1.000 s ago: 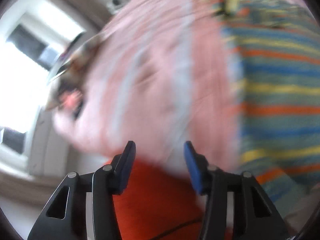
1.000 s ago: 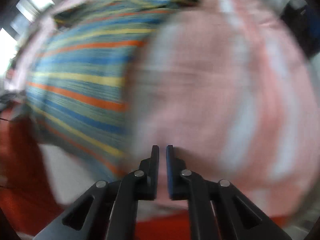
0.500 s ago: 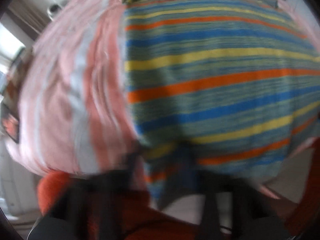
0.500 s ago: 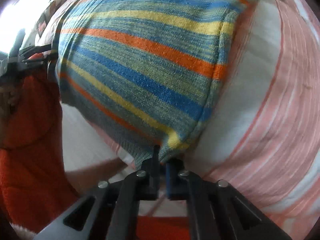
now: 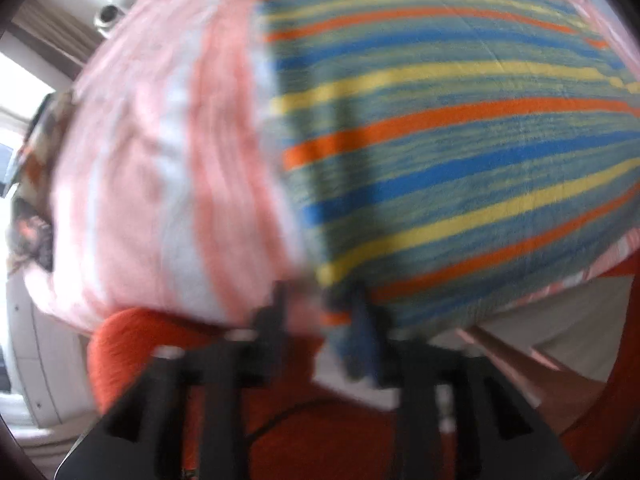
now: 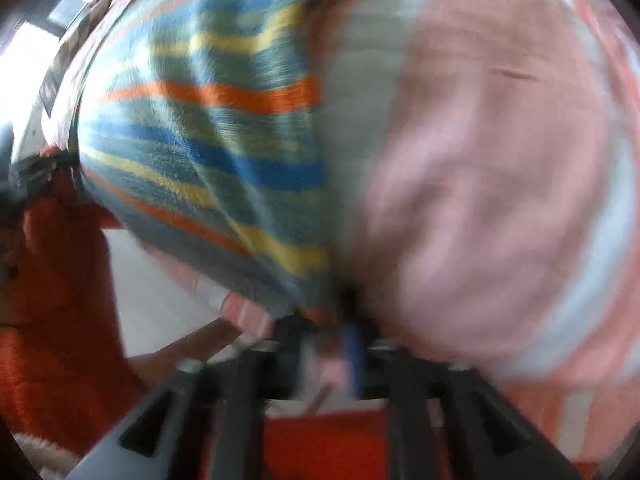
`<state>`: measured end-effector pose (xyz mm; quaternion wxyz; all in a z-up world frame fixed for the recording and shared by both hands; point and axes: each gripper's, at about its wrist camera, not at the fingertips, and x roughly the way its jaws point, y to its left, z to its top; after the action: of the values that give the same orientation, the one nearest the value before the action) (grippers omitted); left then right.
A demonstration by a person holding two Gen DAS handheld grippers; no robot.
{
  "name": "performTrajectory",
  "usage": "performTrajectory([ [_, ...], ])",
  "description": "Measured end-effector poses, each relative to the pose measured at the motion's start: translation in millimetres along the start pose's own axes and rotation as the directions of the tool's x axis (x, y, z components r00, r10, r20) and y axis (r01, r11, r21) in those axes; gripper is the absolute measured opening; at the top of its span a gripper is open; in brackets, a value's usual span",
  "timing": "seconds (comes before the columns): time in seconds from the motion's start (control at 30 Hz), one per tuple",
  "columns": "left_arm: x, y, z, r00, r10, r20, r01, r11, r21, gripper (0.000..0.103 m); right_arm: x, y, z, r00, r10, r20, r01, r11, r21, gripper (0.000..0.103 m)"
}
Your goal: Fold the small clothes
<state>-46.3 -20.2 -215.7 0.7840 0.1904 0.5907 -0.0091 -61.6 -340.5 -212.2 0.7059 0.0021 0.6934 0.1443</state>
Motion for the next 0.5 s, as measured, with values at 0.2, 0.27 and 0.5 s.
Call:
performTrajectory([
  [0.2, -65.5, 7.3, 35.5, 0.967, 0.018, 0.253, 0.025, 0.986, -0.167, 0.078, -121.4, 0.8, 56.5, 0.934, -0.230, 0.274, 0.260, 0.962, -0.079, 0.053],
  [0.27, -75.9, 3.0, 54.1, 0.949, 0.014, 0.315, 0.063, 0.970, -0.234, 0.081, -141.7, 14.8, 102.2, 0.888, -0.256, 0.381, 0.330, 0.933, -0.143, 0.062],
  [0.5, -51.3, 34.7, 60.2, 0.933, -0.042, 0.358, 0.142, 0.956, -0.256, 0.081, -51.2, 70.8, 232.3, 0.882, -0.173, 0.438, 0.326, 0.895, -0.304, 0.063],
])
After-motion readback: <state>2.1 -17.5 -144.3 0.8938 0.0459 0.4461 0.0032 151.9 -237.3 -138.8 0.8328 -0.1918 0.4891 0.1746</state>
